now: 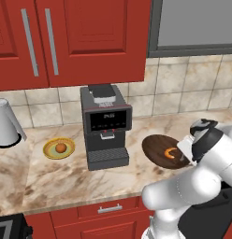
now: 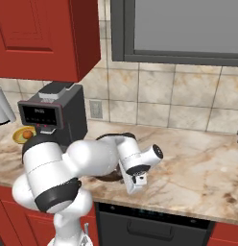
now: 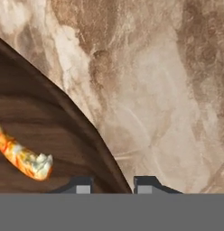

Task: Remove the tangerine from the bowl and place it on the small plate. Then place the bowl with only the shrimp in the microwave, close the door, and press the start button to microwave the shrimp.

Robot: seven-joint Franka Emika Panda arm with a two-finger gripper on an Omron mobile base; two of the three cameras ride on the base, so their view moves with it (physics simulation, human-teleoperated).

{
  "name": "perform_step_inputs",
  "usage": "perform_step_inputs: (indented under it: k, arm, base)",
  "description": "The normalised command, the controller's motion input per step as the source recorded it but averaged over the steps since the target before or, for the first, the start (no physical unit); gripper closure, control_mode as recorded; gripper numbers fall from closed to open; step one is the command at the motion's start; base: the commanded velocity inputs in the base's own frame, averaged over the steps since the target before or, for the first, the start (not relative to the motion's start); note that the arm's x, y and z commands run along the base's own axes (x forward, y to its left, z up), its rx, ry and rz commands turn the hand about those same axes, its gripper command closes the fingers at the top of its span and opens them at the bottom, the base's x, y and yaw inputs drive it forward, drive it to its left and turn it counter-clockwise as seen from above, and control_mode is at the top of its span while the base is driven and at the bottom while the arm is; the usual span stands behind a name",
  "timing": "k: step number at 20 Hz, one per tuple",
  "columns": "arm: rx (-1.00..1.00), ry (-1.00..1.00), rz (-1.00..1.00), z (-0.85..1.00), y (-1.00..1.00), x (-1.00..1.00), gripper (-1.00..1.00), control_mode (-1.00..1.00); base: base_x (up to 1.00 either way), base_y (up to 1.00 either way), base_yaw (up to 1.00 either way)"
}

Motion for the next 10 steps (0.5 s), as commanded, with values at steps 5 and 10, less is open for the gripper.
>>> perform_step_inputs:
  k: [5,10]
  arm:
    - [0.00,-0.14,0.00,0.20,0.00,-0.11,1.00,-1.00]
    - [0.00,-0.19,-0.04,0.39,0.00,-0.09,1.00,-1.00]
  base:
    - [0.00,0.00,0.00]
    - [0.00,0.00,0.00]
